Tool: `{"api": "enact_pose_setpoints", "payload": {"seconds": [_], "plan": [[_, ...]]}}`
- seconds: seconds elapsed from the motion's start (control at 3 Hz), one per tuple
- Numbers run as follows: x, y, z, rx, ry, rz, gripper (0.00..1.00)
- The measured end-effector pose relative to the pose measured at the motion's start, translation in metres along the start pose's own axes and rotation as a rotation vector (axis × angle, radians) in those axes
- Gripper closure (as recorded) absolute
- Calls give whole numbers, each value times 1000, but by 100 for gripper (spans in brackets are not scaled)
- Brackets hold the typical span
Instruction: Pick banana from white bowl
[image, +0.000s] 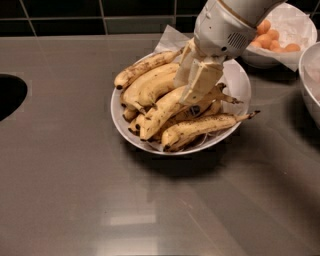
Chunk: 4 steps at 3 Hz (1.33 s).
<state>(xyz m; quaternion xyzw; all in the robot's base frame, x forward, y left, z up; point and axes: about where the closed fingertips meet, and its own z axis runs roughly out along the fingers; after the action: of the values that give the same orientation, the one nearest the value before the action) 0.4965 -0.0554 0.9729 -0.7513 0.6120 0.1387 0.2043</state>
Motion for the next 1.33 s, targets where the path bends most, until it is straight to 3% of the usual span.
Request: {"api": "enact_pose_setpoints", "payload": {"seconds": [1.0, 1.33], "plan": [[17, 19, -27, 79, -9, 44, 100], [17, 19, -27, 79, -9, 44, 100]]}}
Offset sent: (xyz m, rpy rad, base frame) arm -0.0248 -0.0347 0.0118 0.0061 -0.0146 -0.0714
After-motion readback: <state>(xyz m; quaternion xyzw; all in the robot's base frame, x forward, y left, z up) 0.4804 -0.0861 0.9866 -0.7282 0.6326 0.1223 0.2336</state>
